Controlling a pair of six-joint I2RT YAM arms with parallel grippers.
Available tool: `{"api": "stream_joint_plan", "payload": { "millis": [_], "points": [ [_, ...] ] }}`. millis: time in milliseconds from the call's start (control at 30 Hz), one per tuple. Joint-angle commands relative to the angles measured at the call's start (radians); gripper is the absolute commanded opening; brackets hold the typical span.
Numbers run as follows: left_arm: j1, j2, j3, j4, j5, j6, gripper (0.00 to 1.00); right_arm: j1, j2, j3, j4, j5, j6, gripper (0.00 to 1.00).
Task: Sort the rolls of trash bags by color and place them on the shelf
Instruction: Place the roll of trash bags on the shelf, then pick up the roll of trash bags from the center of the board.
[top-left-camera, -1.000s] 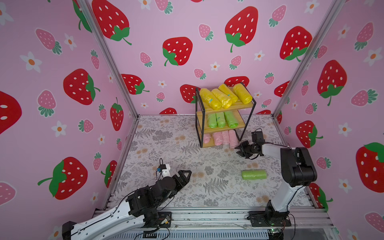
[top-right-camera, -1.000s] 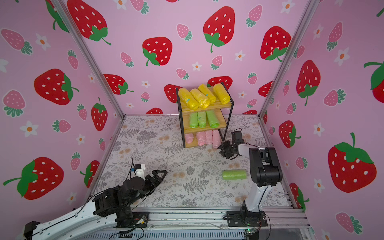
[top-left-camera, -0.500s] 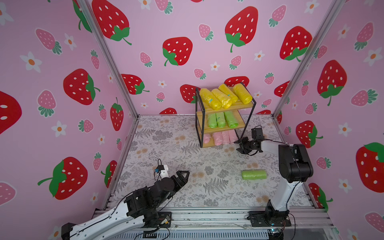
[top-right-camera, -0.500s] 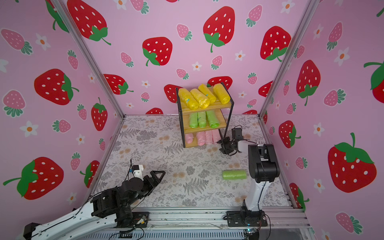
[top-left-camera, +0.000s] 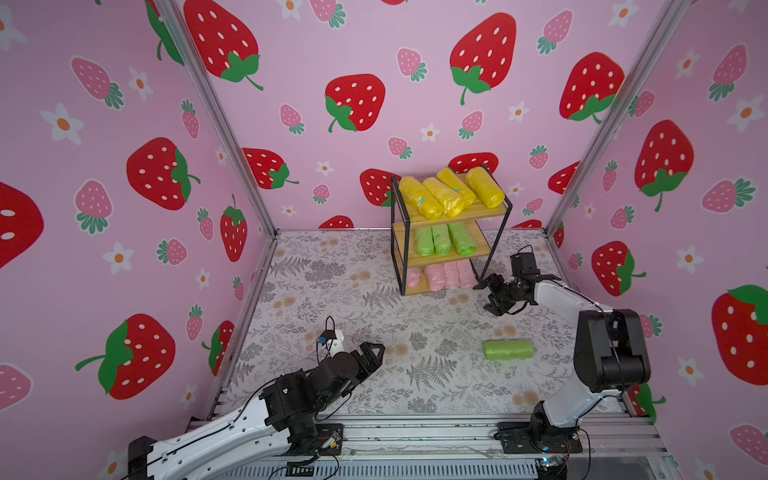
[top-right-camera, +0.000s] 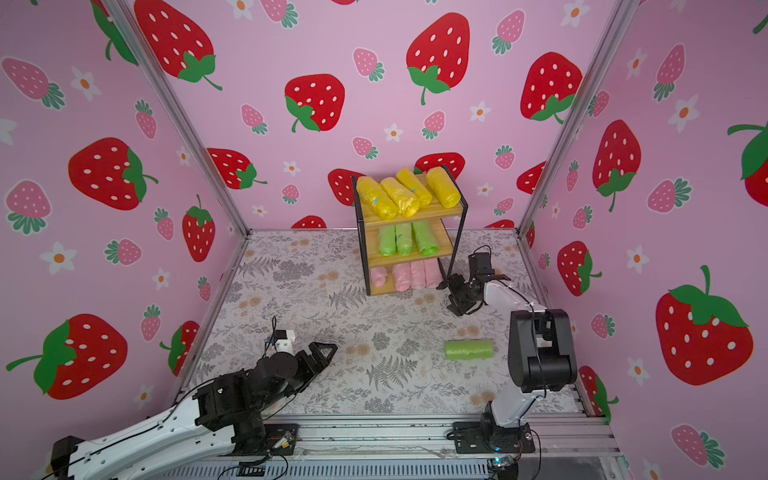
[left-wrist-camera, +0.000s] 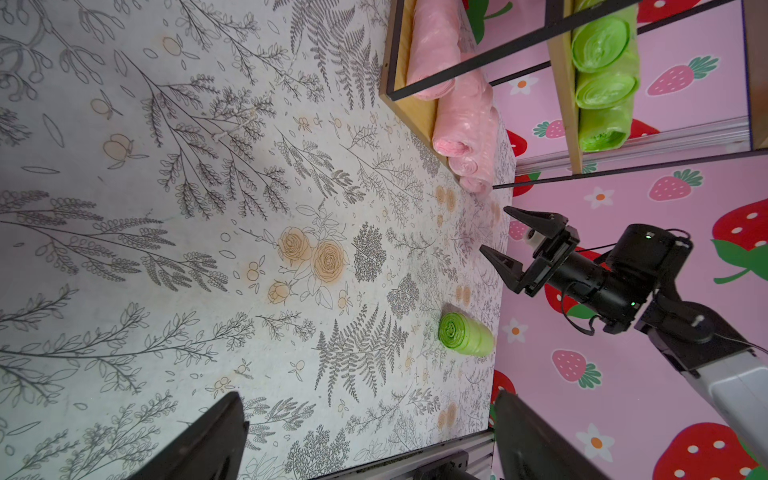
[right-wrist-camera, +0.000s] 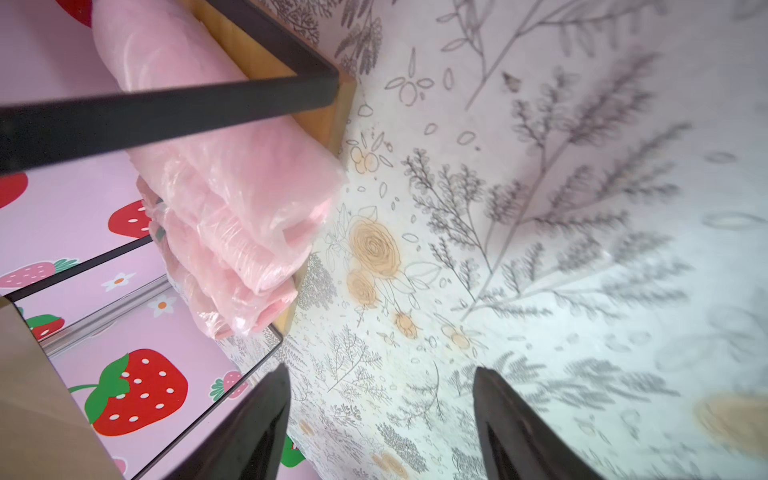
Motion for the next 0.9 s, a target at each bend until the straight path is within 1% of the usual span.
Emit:
{"api": "stream_joint_plan", "payload": {
  "millis": [0,167,300,400,500,567,700,867],
  "points": [
    [0.005,0.006,0.007,0.009,0.019,0.018,0.97,-0.006,-0.106,-0.051,-0.187,0.093,-0.004,1.0],
    [0.006,-0.033,-0.004,-0.042,-0.019,0.049,0.97,-0.004,-0.306,-0.121,-0.297,0.188,0.056,0.99],
    [0.007,-0.089,-0.029,-0.041,-0.019,0.07,0.98,0.004,-0.428,-0.129,-0.416,0.262,0.083,0.99],
    [0.009,-0.1,-0.043,-0.042,0.006,0.076,0.98,0.029,-0.477,-0.143,-0.473,0.313,0.109,0.95],
    [0.017,-0.08,-0.06,-0.031,0.044,0.09,0.99,0.073,-0.519,-0.198,-0.459,0.353,0.173,0.89],
    [0.031,-0.052,-0.072,-0.02,0.081,0.096,0.99,0.114,-0.517,-0.238,-0.439,0.369,0.21,0.89],
    [0.064,0.022,-0.087,0.026,0.169,0.111,0.99,0.195,-0.465,-0.308,-0.404,0.39,0.282,0.92],
    [0.078,0.104,-0.067,0.031,0.23,0.149,0.99,0.245,-0.443,-0.34,-0.371,0.444,0.371,0.92]
  ]
}}
